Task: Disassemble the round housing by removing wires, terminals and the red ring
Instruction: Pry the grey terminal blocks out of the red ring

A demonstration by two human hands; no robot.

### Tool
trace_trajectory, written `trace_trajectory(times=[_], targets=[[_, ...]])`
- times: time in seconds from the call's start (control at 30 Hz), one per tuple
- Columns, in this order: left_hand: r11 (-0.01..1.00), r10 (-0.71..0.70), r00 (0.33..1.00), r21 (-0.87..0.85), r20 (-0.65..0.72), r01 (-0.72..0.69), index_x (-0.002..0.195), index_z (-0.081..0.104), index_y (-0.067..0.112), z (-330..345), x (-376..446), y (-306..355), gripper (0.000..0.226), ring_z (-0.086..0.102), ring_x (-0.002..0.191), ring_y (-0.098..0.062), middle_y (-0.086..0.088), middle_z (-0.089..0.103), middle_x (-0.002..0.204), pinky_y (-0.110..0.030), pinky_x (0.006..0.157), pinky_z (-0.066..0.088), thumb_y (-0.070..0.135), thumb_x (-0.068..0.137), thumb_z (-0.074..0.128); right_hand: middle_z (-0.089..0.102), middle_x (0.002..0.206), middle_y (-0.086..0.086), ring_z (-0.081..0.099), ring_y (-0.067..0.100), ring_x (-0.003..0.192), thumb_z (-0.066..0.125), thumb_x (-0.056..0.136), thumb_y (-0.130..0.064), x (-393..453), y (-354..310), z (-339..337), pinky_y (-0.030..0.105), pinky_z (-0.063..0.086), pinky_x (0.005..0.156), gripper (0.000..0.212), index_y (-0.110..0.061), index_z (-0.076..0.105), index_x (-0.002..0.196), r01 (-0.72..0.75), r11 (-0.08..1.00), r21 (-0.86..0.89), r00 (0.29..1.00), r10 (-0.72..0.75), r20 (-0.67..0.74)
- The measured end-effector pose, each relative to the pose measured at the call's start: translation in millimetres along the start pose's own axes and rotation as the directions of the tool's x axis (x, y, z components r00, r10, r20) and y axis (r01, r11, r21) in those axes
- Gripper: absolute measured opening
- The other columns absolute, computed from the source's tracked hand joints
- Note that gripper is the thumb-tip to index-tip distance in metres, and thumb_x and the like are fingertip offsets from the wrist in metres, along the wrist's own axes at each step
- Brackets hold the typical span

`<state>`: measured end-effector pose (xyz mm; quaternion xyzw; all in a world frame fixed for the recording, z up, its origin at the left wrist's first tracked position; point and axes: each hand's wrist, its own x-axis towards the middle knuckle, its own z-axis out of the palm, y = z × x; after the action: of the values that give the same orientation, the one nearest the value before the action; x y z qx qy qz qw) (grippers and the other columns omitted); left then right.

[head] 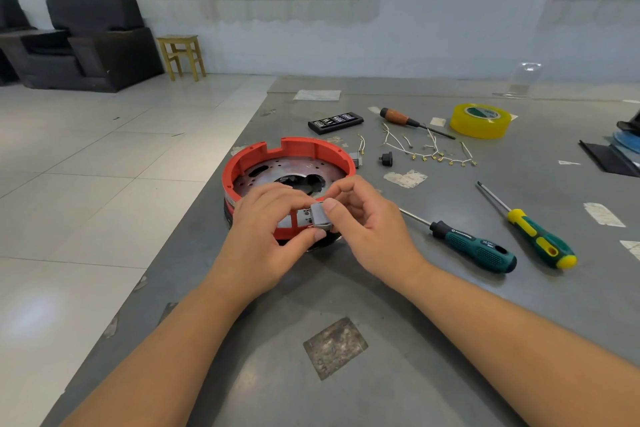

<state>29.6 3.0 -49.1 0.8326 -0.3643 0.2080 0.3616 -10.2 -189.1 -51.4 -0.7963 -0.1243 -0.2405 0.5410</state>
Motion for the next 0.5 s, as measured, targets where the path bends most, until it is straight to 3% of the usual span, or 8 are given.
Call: trace_trajectory(times=[0.1,0.17,0.27,0.5], targets=[[1.000,-0.006,0.999,-0.007,-0.032,0.005,0.116,0.073,0.023,1,-1,-1,0.033,0.057,0.121,-0.013,0.013,0.068,0.119,-0.048,0.105,0.043,0.038,0.087,0.077,0.065,0.113,-0.003,0.064,0.012,0.106,0.062,0.100,-0.022,3,2,-9,0.031,0.053,0.087,0.017,-0.014,0.065,0.115,0.334,0.889,-0.312,0.942,-0.319,0.101],[1.000,-0.012,0.999,0.000,-0.039,0.012,0.116,0.074,0.021,1,0,-2,0.034,0.057,0.121,-0.012,0.011,0.068,0.120,-0.046,0.106,0.043,0.040,0.088,0.075,0.063,0.122,0.002,0.060,0.016,0.116,0.064,0.099,-0.017,6,2,-13,0.034,0.051,0.095,0.022,-0.007,0.065,0.119,0.458,0.810,-0.366,0.889,-0.425,0.172],[0.999,-0.010,1.000,0.030,-0.028,0.011,0.117,0.075,0.020,1,0,-4,0.034,0.057,0.123,-0.015,0.009,0.068,0.121,-0.045,0.107,0.042,0.040,0.090,0.076,0.065,0.122,0.004,0.063,0.017,0.115,0.071,0.095,-0.016,6,2,-16,0.035,0.053,0.095,0.021,-0.006,0.070,0.113,0.516,0.779,-0.357,0.857,-0.471,0.211],[0.998,-0.022,1.000,0.061,-0.009,0.022,0.121,0.073,0.023,1,-1,-7,0.035,0.056,0.124,-0.017,0.010,0.066,0.124,-0.050,0.107,0.040,0.040,0.091,0.078,0.070,0.112,0.003,0.068,0.016,0.106,0.080,0.089,-0.014,8,0,-25,0.038,0.057,0.086,0.015,-0.008,0.075,0.101,0.468,0.806,-0.362,0.884,-0.424,0.199]])
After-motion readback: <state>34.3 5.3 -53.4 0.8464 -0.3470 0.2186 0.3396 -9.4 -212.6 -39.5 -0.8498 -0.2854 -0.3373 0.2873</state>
